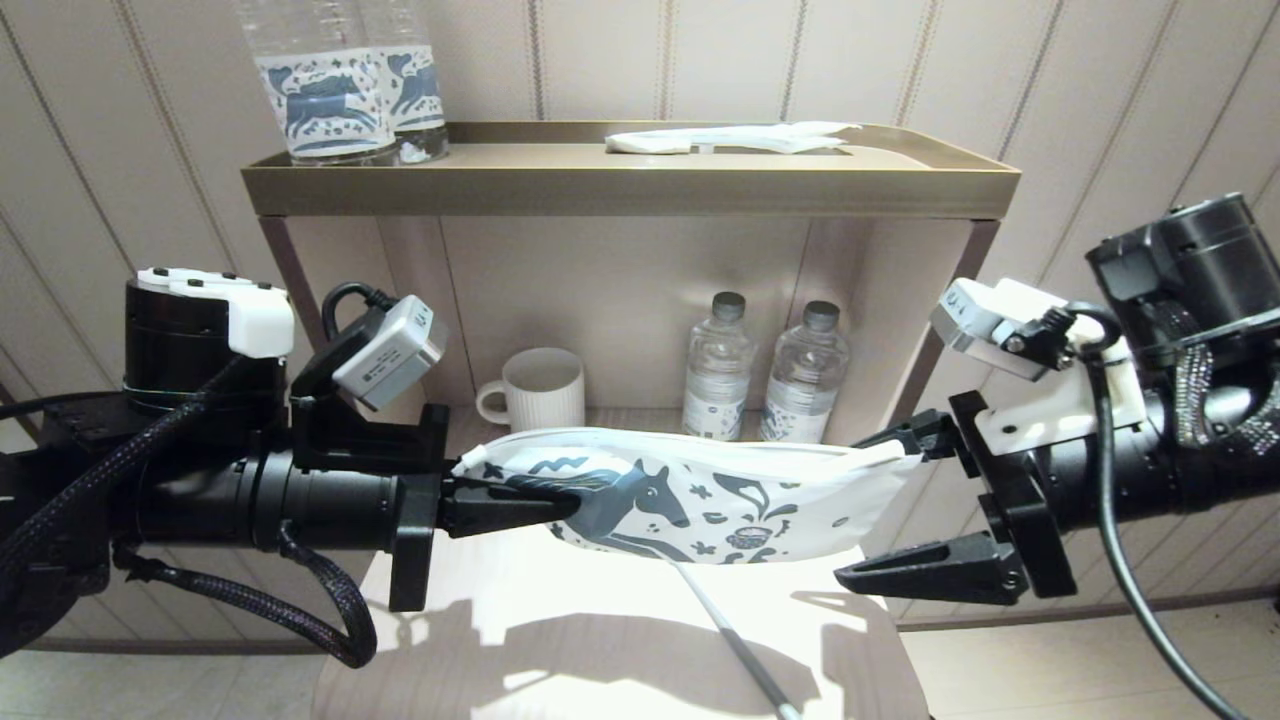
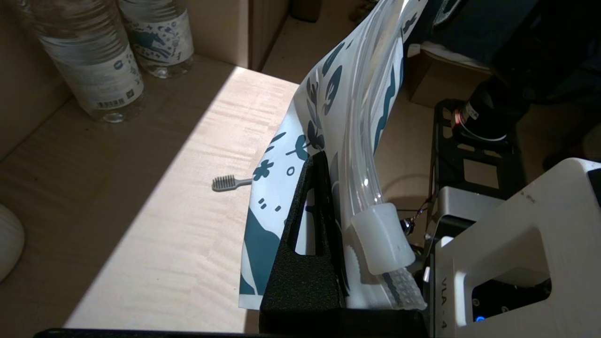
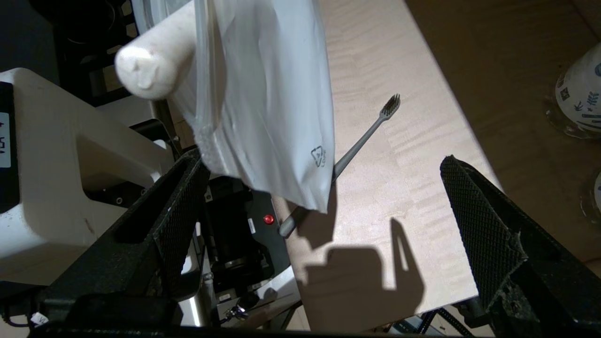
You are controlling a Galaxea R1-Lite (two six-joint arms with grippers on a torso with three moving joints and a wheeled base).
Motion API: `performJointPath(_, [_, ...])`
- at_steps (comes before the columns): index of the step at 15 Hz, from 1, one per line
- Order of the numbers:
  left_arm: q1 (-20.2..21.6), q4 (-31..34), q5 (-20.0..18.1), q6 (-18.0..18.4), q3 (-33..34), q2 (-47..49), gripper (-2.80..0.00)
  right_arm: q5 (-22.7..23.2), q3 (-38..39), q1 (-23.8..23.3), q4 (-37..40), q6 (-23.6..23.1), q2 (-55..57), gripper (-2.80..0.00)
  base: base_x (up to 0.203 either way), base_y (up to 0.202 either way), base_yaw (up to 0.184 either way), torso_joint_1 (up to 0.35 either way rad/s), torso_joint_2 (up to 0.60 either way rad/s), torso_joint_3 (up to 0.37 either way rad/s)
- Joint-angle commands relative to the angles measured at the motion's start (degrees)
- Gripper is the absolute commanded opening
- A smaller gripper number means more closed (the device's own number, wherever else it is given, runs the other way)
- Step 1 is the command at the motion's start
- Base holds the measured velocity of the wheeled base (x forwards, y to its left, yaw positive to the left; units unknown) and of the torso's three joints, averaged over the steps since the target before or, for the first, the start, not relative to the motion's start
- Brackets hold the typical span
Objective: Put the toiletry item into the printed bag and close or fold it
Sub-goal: Hand it to the other hand
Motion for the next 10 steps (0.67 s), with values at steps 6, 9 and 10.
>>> performJointPath(6, [0.00,-0.15,-0.34,0.03,0.05,-0.03,-2.80,0.17,-3.00,3.72,0.57,-0.25,1.83,0.00,0.000,0.000,0.000,0.000,0.00,0.000])
performJointPath(9, [0.00,-0.15,-0.29,0.03,0.12,-0.29,-2.80,0.17,-2.78,4.32,0.57,-0.25,1.65,0.00,0.000,0.000,0.000,0.000,0.00,0.000])
performJointPath(10, [0.00,-0.15,-0.25,0.03,0.14,-0.16,-2.80,0.17,-2.69,4.32,0.57,-0.25,1.55,0.00,0.000,0.000,0.000,0.000,0.00,0.000])
